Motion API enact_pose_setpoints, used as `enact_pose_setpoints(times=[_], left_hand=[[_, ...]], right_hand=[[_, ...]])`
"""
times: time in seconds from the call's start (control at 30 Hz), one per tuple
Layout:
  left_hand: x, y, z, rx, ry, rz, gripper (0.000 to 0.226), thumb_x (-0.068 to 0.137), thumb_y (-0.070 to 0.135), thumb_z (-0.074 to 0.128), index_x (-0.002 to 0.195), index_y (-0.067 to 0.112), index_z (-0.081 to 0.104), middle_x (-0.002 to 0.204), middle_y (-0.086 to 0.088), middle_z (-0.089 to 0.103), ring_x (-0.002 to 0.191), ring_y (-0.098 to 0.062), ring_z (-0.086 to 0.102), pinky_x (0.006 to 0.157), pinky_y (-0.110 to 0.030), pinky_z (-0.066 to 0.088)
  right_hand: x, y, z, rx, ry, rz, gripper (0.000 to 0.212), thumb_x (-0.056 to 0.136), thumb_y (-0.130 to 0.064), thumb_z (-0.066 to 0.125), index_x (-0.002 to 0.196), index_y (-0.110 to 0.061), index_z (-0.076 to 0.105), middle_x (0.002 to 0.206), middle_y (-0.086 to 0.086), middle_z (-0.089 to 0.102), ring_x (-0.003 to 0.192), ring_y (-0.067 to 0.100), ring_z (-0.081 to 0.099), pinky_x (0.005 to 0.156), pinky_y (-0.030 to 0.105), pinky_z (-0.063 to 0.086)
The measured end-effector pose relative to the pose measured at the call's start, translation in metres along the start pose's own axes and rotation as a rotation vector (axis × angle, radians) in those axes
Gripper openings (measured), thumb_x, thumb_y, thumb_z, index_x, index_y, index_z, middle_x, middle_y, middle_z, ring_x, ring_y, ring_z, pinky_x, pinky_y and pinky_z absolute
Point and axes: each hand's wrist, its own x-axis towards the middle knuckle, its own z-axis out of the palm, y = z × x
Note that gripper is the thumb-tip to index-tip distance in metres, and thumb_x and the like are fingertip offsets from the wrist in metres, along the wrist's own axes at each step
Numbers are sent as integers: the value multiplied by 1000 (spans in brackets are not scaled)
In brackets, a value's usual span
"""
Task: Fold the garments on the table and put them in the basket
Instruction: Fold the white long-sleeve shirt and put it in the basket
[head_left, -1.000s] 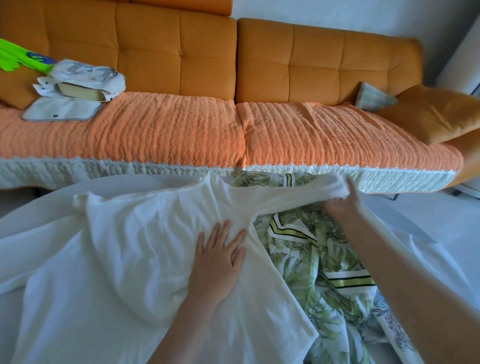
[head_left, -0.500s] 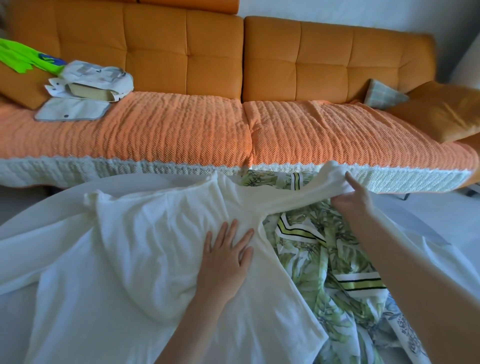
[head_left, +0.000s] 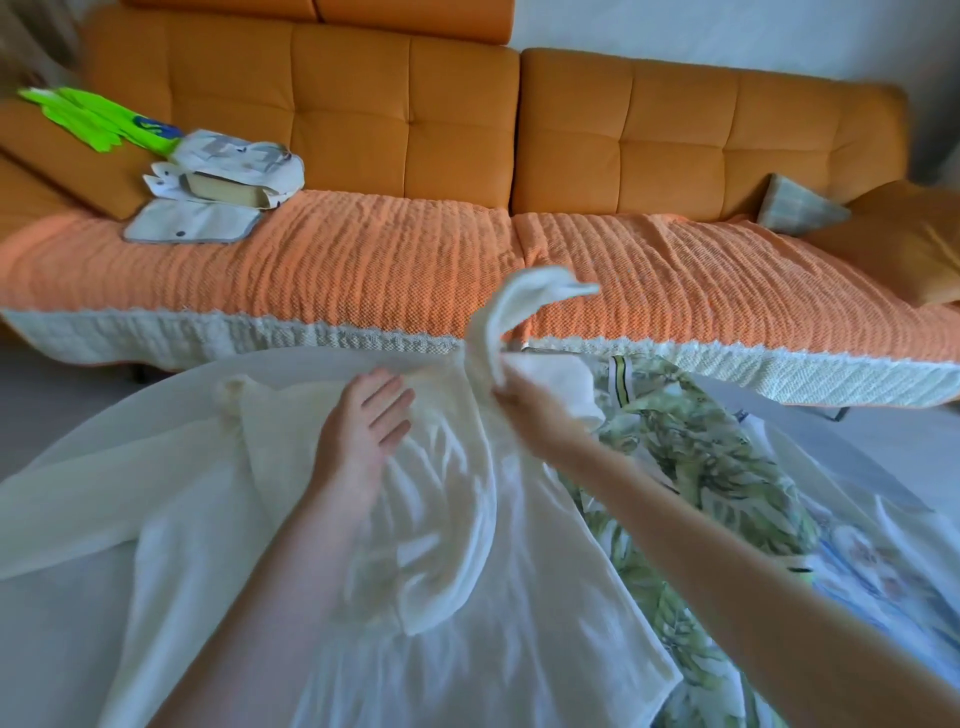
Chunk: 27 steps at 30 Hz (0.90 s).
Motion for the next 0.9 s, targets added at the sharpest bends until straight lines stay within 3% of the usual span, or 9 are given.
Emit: enact_pose_setpoints(times=[0.07, 0.13, 0.2, 0.37, 0.43, 0.6, 0.7, 0.8, 0.9], left_hand=[[7, 4, -24, -107, 74, -146, 48, 98, 39, 37, 132, 6, 43, 138, -15, 49, 113, -28, 55, 100, -41, 40], [10, 0, -43, -139, 123, -237, 65, 95, 48, 42, 140, 2, 35, 140, -17, 45, 123, -30, 49, 104, -43, 39], [12, -7, -55, -134, 155, -267, 67, 91, 50, 49, 138, 3, 37, 130, -16, 51, 118, -28, 52, 102, -43, 42], [26, -15, -58, -89, 254, -182, 34, 84, 22, 68, 111, 8, 53, 105, -10, 62, 83, -15, 62, 82, -36, 52], [30, -13, -60, -97, 307, -86, 27, 83, 11, 69, 105, 9, 54, 107, -11, 62, 82, -15, 63, 74, -32, 54], [34, 2, -84, -53, 454, 154, 51, 75, 4, 73, 122, 12, 56, 114, -7, 65, 94, -20, 64, 72, -31, 54], [28, 8, -102, 43, 471, 191, 34, 78, 7, 71, 108, 16, 60, 89, 1, 65, 75, -14, 61, 64, -29, 50], [24, 10, -120, 61, 587, 236, 30, 79, 10, 71, 107, 13, 61, 67, 9, 62, 59, -3, 54, 56, -26, 47], [19, 15, -135, 100, 658, 278, 34, 82, 13, 69, 115, 5, 60, 87, -5, 61, 64, -6, 55, 55, -22, 46]], right_hand=[[-10, 7, 43, -385, -289, -209, 66, 92, 0, 37, 150, -21, 12, 155, 4, 23, 141, 27, 24, 112, 36, 20], [-18, 16, 64, -629, -391, -335, 79, 89, -2, 38, 147, -32, -6, 158, -3, 11, 144, 31, 11, 113, 44, 13], [-20, 17, 64, -618, -409, -330, 78, 90, -7, 37, 146, -36, -9, 158, -7, 8, 145, 30, 6, 115, 44, 8], [-15, 21, 53, -541, -457, -331, 68, 95, -16, 35, 149, -32, -3, 158, -6, 9, 146, 24, 3, 117, 39, 3], [-17, 23, 54, -518, -463, -310, 67, 94, -16, 35, 149, -31, 0, 158, -6, 8, 146, 21, 2, 118, 38, 1], [-14, 34, 47, -533, -452, -233, 62, 96, -29, 39, 150, -28, 8, 158, -3, 4, 146, 17, 0, 118, 35, -3], [-17, 40, 37, -463, -400, -247, 69, 93, -53, 38, 150, -30, 6, 157, -7, 4, 145, 11, -1, 118, 32, -6], [-18, 46, 20, -369, -227, -269, 77, 83, -67, 32, 148, -31, 14, 155, -11, 8, 144, 7, 3, 117, 31, -7], [-19, 61, -1, -308, -148, -152, 79, 80, -64, 46, 147, -31, 18, 155, -12, 9, 144, 8, 7, 119, 37, -1]])
